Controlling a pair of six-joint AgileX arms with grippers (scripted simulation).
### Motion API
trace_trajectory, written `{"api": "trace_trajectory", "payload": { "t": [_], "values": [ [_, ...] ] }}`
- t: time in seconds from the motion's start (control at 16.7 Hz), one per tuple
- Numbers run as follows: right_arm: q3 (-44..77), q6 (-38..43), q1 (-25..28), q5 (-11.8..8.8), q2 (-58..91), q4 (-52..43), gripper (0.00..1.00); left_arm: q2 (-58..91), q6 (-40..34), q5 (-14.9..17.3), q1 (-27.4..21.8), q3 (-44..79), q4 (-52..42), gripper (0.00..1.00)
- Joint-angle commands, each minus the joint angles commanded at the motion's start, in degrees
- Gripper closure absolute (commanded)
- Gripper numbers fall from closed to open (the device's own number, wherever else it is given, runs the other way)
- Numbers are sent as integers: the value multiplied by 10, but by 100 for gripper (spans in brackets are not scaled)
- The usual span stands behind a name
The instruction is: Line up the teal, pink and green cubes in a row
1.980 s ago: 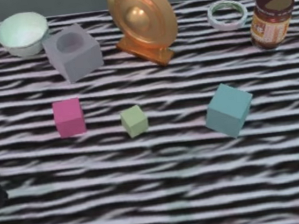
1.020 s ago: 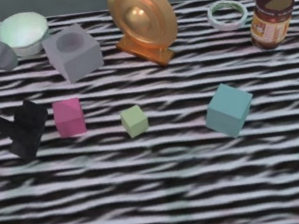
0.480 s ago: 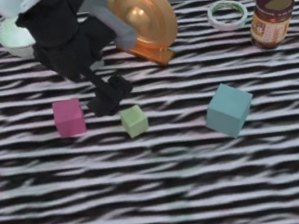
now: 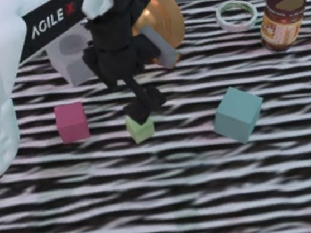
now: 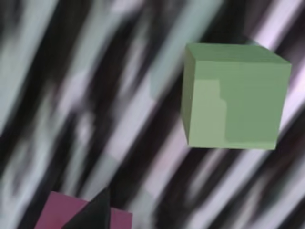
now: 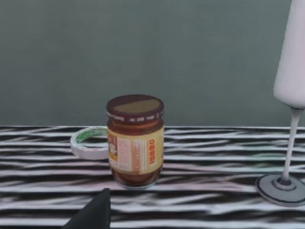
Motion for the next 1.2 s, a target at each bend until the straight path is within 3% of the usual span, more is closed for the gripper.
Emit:
{"api": "trace_trajectory", "payload": {
  "t": [0.6, 0.96, 1.2],
  "values": [
    [0, 0, 0, 0, 0, 0, 0, 28, 7, -8, 0, 14, 12, 0],
    [0, 0, 0, 0, 0, 0, 0, 63, 8, -7, -1, -79, 147, 0],
    [0, 0, 0, 0, 0, 0, 0, 74, 8, -7, -1, -102, 175, 0]
  ]
}}
